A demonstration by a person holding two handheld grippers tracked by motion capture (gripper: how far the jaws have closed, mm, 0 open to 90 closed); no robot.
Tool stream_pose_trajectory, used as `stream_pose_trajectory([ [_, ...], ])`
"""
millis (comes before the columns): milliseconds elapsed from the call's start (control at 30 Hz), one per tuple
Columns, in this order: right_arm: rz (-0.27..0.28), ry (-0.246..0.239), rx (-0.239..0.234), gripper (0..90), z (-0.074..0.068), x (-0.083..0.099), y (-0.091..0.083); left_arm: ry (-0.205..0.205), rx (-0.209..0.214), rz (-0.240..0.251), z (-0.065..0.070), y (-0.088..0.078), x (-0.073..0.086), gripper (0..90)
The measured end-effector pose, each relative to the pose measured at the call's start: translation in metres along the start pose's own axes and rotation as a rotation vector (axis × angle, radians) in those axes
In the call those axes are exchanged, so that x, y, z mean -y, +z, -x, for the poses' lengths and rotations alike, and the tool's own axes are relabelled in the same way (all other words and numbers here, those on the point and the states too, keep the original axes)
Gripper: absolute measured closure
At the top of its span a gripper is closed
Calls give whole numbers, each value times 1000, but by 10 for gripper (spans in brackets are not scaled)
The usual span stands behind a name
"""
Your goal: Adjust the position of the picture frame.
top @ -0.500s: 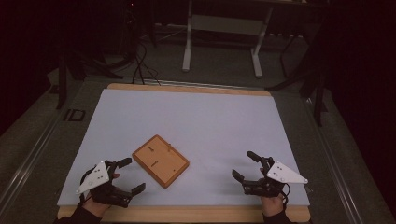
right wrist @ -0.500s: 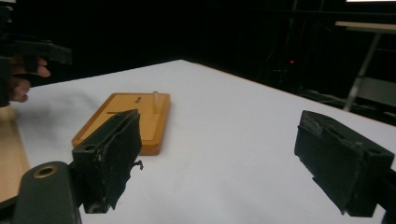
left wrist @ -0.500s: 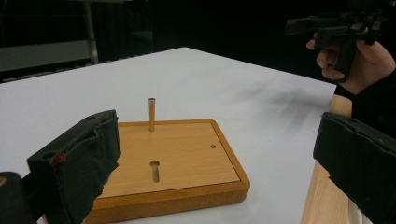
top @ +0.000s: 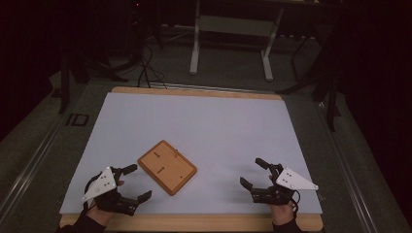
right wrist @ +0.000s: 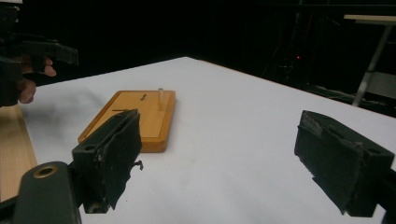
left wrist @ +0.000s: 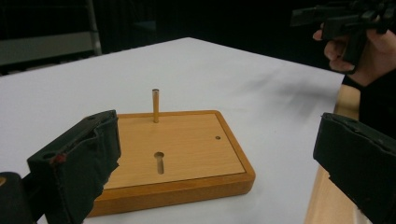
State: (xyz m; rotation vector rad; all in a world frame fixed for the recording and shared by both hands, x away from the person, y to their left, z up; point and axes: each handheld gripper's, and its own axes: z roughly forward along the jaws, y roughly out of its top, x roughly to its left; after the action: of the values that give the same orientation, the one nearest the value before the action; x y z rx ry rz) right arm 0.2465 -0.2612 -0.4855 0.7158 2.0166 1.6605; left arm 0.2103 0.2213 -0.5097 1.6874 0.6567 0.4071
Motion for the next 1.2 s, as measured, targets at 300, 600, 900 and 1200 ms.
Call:
stream_pose_trajectory([
  [300,-1,2,5,140,-1,0,1,-49,-80,-64,3,0,-18,12],
  [600,-6,12,8,140,-1,1,2,-64,-1,-63,-4,8,-35,13],
  [900,-7,17,5,140,0,2,3,-32,28,-104,-13,29,-49,13],
  [1200,-7,16,0,140,-2,1,2,0,39,-126,-18,48,-52,18],
])
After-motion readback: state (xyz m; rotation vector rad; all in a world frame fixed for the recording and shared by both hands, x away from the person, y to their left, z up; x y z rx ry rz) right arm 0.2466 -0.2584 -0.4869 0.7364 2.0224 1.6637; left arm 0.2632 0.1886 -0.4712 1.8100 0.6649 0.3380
